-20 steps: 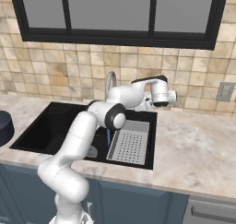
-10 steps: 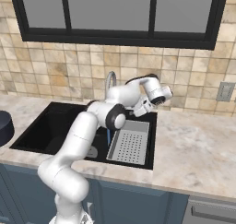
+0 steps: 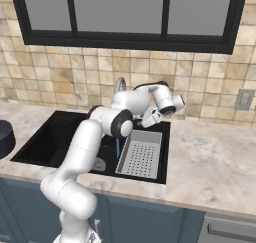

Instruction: Dump the mushroom from the pot into the sink. Then turn on the water and wash the mushroom. Then turn off the water and put the mushroom back in the pot.

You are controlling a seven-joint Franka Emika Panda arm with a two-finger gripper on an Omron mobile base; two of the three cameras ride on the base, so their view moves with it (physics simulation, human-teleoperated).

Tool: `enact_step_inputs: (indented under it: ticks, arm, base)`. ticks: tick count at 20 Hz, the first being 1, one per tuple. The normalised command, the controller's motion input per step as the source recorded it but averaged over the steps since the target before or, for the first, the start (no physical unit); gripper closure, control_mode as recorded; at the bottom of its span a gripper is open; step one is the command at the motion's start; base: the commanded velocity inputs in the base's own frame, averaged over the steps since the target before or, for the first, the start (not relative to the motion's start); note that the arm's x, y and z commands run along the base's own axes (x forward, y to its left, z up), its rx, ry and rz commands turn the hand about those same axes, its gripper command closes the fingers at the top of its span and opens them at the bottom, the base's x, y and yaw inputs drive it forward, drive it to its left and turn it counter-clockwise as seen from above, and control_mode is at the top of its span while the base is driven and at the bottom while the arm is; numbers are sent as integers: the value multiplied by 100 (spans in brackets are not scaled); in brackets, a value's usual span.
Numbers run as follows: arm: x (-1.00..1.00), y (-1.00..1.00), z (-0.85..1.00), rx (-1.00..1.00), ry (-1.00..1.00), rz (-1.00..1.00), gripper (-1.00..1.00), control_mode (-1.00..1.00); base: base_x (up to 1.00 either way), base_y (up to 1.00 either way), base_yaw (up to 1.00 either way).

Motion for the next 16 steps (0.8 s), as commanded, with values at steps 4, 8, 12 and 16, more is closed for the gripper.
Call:
enact_step_inputs:
  ticks: [4, 8, 12, 16]
  arm:
    - [0, 10, -7, 0, 0, -2, -100, -100]
    - [0, 23, 0, 0, 0, 0, -100, -100]
    - [2, 21, 0, 0, 0, 0, -100, -100]
    - [8, 14, 0, 0, 0, 0, -100, -100]
  base:
    - [0, 0, 0]
    - [0, 0, 0]
    - [0, 0, 0]
    - [0, 0, 0]
